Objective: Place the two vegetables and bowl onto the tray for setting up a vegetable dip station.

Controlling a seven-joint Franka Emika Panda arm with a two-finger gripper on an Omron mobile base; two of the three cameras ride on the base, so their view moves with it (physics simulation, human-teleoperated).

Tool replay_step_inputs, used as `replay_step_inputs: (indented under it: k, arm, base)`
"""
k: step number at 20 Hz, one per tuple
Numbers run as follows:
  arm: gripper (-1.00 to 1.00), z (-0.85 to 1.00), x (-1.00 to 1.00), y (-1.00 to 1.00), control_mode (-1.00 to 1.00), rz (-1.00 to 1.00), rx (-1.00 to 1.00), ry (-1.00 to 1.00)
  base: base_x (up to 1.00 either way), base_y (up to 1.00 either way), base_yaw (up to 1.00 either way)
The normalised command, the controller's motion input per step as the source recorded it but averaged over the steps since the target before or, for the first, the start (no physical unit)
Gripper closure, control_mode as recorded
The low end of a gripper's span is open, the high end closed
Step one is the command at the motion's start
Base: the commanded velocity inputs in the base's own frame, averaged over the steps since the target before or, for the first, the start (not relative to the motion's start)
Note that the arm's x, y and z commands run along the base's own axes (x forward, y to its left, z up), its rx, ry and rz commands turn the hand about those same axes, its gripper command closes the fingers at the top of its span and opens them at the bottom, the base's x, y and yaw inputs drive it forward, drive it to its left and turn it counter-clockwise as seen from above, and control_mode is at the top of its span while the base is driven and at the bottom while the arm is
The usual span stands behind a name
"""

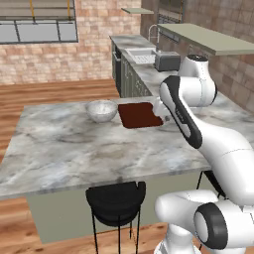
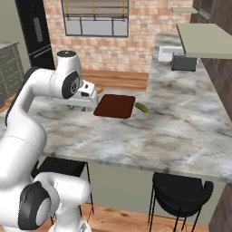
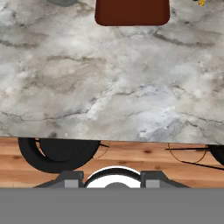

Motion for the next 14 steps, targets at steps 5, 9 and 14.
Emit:
replay_step_inputs:
  k: [5, 9, 14]
  arm:
    - [-1.0, 0.0, 0.0, 0.0, 1.0, 0.0, 0.0, 0.0]
    - [-1.0, 0.0, 0.0, 0.0, 1.0, 0.0, 0.0, 0.0]
    - [-1.0, 0.0, 0.0, 0.0, 1.0, 0.0, 0.0, 0.0]
  base:
    - [0.0, 0.0, 0.0]
    - [-0.14, 0.0, 0.0]
    - [-0.44, 0.02, 0.06]
